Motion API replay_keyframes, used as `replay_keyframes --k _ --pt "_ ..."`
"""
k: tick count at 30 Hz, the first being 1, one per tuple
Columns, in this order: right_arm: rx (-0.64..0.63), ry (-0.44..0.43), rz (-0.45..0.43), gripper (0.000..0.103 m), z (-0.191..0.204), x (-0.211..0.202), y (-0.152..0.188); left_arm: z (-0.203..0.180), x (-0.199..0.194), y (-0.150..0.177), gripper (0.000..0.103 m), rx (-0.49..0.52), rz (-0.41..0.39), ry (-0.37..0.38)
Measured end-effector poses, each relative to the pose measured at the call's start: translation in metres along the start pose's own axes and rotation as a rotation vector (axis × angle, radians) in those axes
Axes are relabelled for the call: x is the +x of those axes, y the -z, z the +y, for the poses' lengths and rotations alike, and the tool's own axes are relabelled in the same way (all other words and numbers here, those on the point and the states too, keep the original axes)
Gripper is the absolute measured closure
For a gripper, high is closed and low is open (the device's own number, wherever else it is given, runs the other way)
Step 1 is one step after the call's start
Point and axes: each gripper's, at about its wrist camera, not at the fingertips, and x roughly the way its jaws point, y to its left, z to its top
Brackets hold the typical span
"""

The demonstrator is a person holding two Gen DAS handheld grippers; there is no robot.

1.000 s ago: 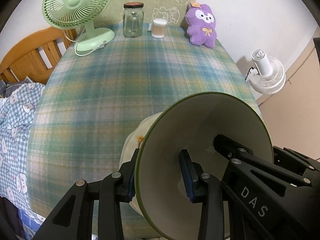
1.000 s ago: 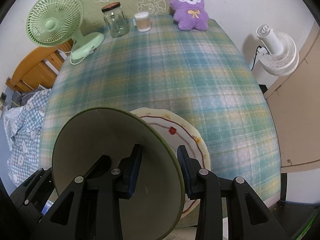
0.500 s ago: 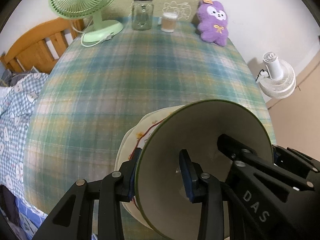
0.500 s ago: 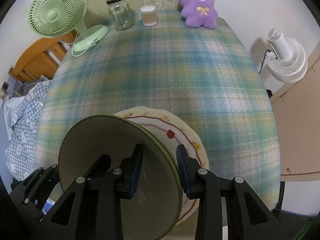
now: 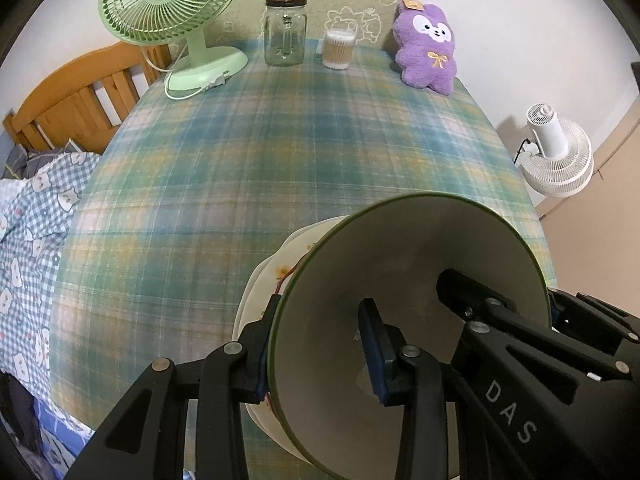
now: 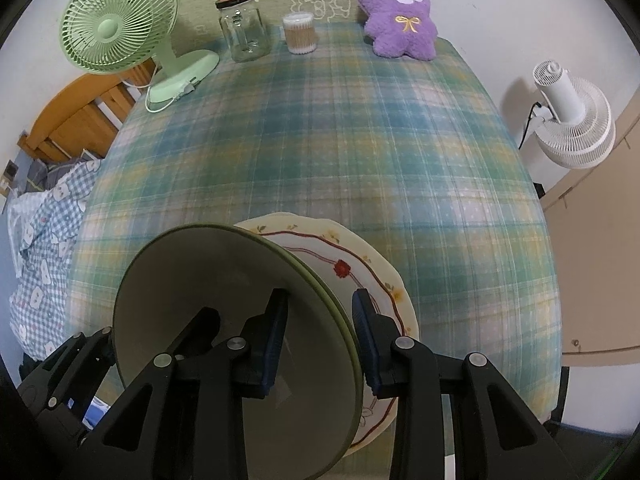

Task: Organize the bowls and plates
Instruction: 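Carry the bowl over the nested bowls on the plates, then lower the bowl into the nested cream bowls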

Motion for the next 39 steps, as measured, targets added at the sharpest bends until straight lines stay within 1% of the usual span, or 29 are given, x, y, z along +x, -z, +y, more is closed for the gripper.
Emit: replay_keyframes --k 3,5,7,10,13,15,18,20,21,22,26,34,39 --pt "0.025 -0.013 0.023 0.066 -0.006 0.005 0.004 0.002 0.002 0.003 0.063 0.000 0.011 0.002" --pt "0.026 -0.019 0.035 0.066 -0.005 0.007 0.006 0.007 0.006 0.005 0.062 -0.022 0.035 0.004" --pt "0.021 -0.021 0.037 0.066 -0.003 0.008 0.008 0.009 0.008 0.007 0.062 -0.029 0.043 0.014" --pt "0.021 -0.018 0.042 0.066 -0.002 0.010 0.009 0.005 0.006 0.009 0.063 -0.003 0.031 0.012" --pt "0.025 -0.013 0.036 0.067 -0.002 0.009 0.009 0.009 0.006 0.009 0.063 -0.013 0.033 0.018" --pt "0.034 -0.001 0.027 0.067 -0.004 0.008 0.009 0.010 0.005 0.008 0.068 -0.019 0.030 0.021" --pt "0.054 -0.002 0.020 0.067 -0.010 0.003 0.009 0.012 0.002 0.006 0.073 -0.022 0.020 0.018" --pt "0.055 -0.003 0.016 0.073 -0.011 -0.001 0.008 0.013 -0.001 0.004 0.076 -0.017 0.010 0.016" --pt "0.050 -0.006 0.016 0.077 -0.010 -0.002 0.009 0.013 -0.003 0.003 0.078 -0.014 0.005 0.014" --pt "0.050 -0.006 0.016 0.079 -0.009 -0.003 0.009 0.012 -0.004 0.002 0.079 -0.002 0.000 0.006" --pt "0.062 -0.005 0.022 0.081 -0.010 -0.006 0.009 0.012 -0.005 0.000 0.084 0.010 0.004 0.002" --pt "0.105 -0.014 0.032 0.081 -0.023 -0.009 0.018 -0.001 -0.014 0.001 0.085 0.078 -0.019 -0.005" --pt "0.124 -0.029 0.036 0.081 -0.029 -0.010 0.021 -0.007 -0.016 0.004 0.085 0.101 -0.031 -0.019"
